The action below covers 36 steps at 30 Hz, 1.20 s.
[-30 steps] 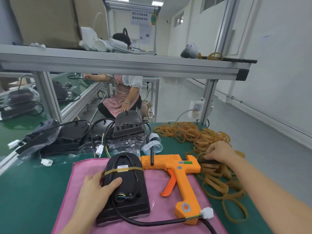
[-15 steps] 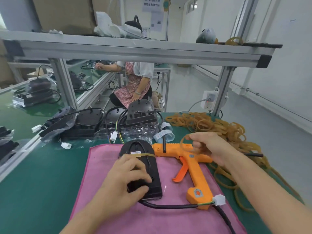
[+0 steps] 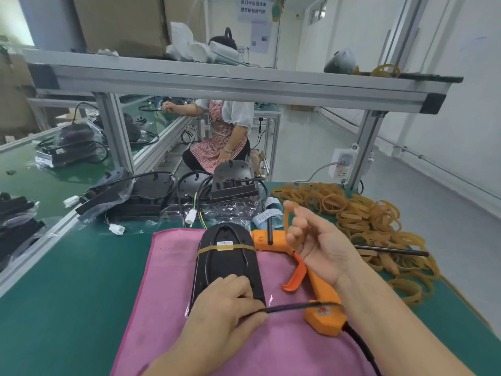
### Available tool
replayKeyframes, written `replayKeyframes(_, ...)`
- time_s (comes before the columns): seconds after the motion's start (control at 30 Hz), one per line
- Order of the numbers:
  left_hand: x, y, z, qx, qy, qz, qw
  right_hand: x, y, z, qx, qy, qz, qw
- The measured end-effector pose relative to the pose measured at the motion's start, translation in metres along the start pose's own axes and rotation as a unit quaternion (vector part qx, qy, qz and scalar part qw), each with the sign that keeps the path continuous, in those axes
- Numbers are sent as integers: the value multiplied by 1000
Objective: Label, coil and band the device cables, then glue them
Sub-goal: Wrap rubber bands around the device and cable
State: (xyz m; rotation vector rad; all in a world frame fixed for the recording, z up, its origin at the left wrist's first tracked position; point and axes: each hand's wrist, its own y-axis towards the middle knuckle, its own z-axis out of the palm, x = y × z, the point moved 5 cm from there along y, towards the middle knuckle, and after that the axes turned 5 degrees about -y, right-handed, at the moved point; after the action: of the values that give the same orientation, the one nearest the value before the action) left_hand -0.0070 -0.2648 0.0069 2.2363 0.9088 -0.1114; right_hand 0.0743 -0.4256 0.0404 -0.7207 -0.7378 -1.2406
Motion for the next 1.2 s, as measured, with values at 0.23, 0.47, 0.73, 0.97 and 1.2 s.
replayKeyframes(0.23,2,6,-1,-179,-21,-198,964,10,-11,-5,-15,-83,-71,994)
replayKeyframes(0.47,3,17,4,-150,67,-209,964,-35,-22,-10,-62,-542,-34,837)
replayKeyframes(0.73,32,6,-12,-182,-156,-274,932,-51,-15,-2,-26,-584,-96,805)
replayKeyframes(0.97,79,-23,-5,-60,-383,-452,803,-53,-9,4,-92,-567,-109,811)
replayKeyframes(1.2,85,-20,-5,15,-300,-479,825,-47,4,10,-89,-588,-126,794)
